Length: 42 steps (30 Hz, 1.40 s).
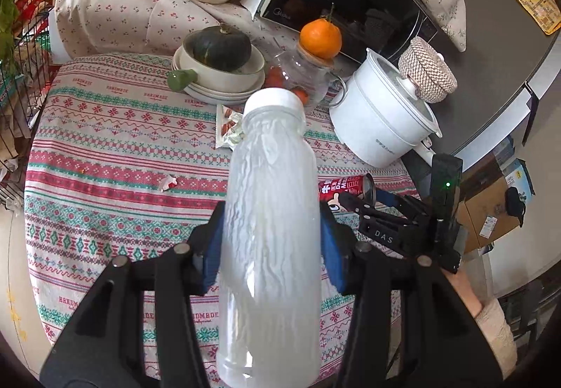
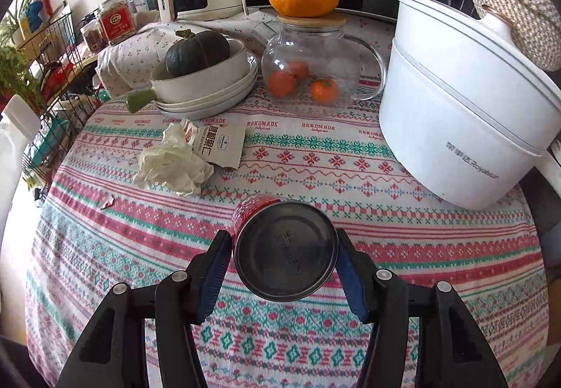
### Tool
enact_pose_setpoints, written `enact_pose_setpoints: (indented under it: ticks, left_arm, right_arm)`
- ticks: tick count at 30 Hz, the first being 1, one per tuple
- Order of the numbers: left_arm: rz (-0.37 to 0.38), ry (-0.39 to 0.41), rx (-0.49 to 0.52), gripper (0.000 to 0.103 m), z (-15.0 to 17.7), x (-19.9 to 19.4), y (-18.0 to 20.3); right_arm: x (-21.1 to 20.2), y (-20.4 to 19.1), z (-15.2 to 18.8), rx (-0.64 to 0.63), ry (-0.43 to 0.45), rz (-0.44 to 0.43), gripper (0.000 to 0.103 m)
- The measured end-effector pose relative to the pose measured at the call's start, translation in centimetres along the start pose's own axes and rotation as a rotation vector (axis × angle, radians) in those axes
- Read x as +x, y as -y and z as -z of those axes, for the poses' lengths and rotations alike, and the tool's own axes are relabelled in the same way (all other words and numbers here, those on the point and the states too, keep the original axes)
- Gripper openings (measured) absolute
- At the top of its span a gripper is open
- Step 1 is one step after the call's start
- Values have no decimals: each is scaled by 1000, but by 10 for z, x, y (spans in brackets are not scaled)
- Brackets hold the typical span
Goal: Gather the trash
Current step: 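Grasp the red drink can with the right tool and lift it while the left tool holds the bottle, then carry both items over the white bin and open the left tool to drop the bottle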
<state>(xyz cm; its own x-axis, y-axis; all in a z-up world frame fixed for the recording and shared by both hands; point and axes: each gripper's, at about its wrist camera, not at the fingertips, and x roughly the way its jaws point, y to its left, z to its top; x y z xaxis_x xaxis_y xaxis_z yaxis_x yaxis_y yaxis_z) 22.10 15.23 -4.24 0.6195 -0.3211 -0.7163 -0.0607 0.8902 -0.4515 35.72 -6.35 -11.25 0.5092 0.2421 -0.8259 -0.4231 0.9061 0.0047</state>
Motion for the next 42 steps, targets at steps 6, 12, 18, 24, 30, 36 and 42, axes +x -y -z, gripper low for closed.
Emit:
enact_pose_setpoints:
  ticks: [6,12,18,24,30,36,42]
  left_arm:
    - [42,-50,57,51,26,0,22]
    - [55,-89,179,51,56,3,54]
    - [86,-104,287,51,81,1,87]
    - [115,-125,367,51,106,3,115]
    - [165,-180,429,51,130,10,144]
    - [204,-227,532,51,161,22,183]
    - [256,-328,631,51,205,44,224]
  right_arm:
    - [-61,4,49,12,-13,50,55]
    - [-108,6,94,30,-30,100,54]
    - [-156,12,130,37,-17,178,54]
    - [-197,35,166,102,6,241,54]
    - [-220,61,196,206,7,280,54]
    - [-243,89,227,303,-2,306,55]
    - [-252,126,275,404,-74,354,55]
